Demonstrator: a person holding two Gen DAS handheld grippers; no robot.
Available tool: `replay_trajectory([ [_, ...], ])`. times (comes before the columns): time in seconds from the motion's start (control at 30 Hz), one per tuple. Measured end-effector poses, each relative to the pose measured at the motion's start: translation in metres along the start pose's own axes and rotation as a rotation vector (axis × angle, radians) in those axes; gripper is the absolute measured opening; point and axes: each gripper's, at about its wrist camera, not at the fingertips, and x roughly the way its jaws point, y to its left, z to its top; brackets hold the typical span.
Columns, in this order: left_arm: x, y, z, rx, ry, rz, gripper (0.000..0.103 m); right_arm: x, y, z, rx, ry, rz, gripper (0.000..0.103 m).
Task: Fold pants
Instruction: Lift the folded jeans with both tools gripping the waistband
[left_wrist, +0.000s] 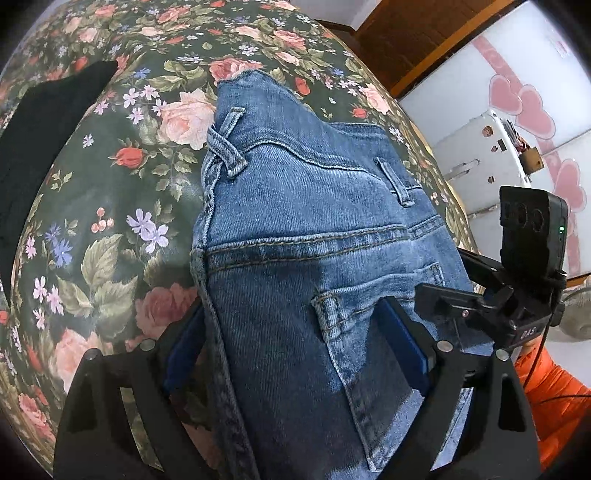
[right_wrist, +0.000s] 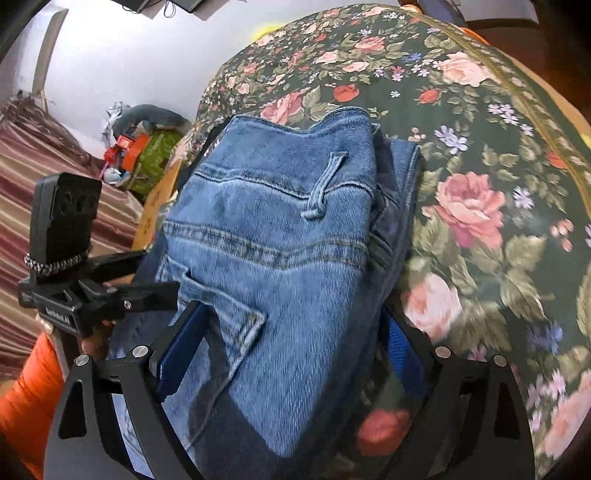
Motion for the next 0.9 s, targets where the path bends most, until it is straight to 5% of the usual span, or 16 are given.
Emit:
replay_trajectory([
  [0.17,0.000,-0.005,0.008,-0.002,0.015,0.006,0.072,0.000,-0.003,0.009,0.005,0.004,-0.003,0.074],
  [0.3,-0.012,-0.022,-0.001,0.063,-0.036,0.071,0.058,-0.013,0.011,0.009,-0.068,-0.018,-0.072,0.045],
  [0.43,-0.024,-0.033,-0.018,0.107,-0.061,0.094,0.050,-0.024,0.020,0.007,-0.114,-0.007,-0.100,0.033],
  [0.67,-0.083,-0.050,-0.054,0.124,-0.186,0.101,0.044,-0.055,0.063,0.002,-0.204,-0.076,-0.081,0.026],
  [0.9,-0.168,-0.047,-0.067,0.116,-0.409,0.162,0.043,-0.084,0.135,0.026,-0.339,-0.204,-0.041,0.023],
])
